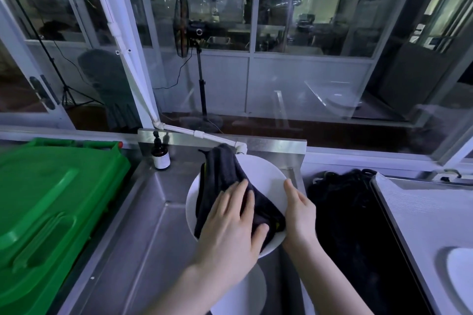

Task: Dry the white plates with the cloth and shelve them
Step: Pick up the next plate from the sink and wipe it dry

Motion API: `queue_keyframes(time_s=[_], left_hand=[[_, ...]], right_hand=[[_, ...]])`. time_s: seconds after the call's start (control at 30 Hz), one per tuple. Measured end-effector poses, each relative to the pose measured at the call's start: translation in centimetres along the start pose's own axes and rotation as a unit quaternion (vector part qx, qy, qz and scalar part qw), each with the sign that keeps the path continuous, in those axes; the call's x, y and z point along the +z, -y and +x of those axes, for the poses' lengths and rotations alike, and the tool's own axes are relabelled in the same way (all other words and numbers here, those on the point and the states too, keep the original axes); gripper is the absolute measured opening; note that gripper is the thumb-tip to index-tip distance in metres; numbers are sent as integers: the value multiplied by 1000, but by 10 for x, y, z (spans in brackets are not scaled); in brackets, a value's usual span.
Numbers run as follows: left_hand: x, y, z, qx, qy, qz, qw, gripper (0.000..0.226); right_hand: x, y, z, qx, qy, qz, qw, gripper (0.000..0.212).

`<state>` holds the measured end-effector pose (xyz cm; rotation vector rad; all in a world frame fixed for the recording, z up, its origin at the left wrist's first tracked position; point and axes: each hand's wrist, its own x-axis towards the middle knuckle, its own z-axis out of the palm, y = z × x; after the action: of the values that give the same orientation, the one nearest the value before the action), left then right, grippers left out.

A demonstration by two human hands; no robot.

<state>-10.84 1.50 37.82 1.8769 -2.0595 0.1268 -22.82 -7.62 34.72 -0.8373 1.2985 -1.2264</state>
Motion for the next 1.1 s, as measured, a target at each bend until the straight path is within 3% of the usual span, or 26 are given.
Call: queue_keyframes(time_s=[0.07, 0.17, 0.23, 0.3, 0.4, 0.47, 0.6, 0.67, 0.8, 1.0, 1.1], left_hand=[[0, 0, -5, 54, -18, -39, 998, 46], [-5, 10, -4, 116, 24, -167, 979, 39], [-11, 24, 5, 67, 82, -292, 951, 37], [-13, 35, 18, 13, 78, -369, 926, 28], [-2, 42, 32, 49, 64, -139, 987, 46], [10, 46, 32, 34, 98, -12, 995, 62], [20, 54, 20, -61, 105, 74, 990, 84], [23, 48, 14, -81, 94, 96, 988, 89], [33, 35, 14, -56, 101, 36, 993, 95], [27, 54, 59, 30, 43, 65, 997, 88], [16, 75, 70, -30, 38, 60, 997, 87]], right_hand=[[-1, 1, 2, 13, -12, 16, 1000, 43], [-1, 6, 5, 15, -22, 43, 999, 58], [-1, 7, 8, 15, -36, 59, 997, 61], [0, 2, 9, 23, -44, 55, 997, 54], [7, -4, 4, 16, -26, 30, 999, 42], [10, -1, 2, -14, -32, 17, 999, 46], [4, 12, 4, -44, -55, 39, 997, 57], [2, 14, 4, -44, -58, 44, 996, 59], [5, 5, -6, -25, -53, 30, 998, 51], [14, -15, -29, -20, 49, -4, 999, 39], [5, -6, -23, -35, 36, 8, 999, 44]])
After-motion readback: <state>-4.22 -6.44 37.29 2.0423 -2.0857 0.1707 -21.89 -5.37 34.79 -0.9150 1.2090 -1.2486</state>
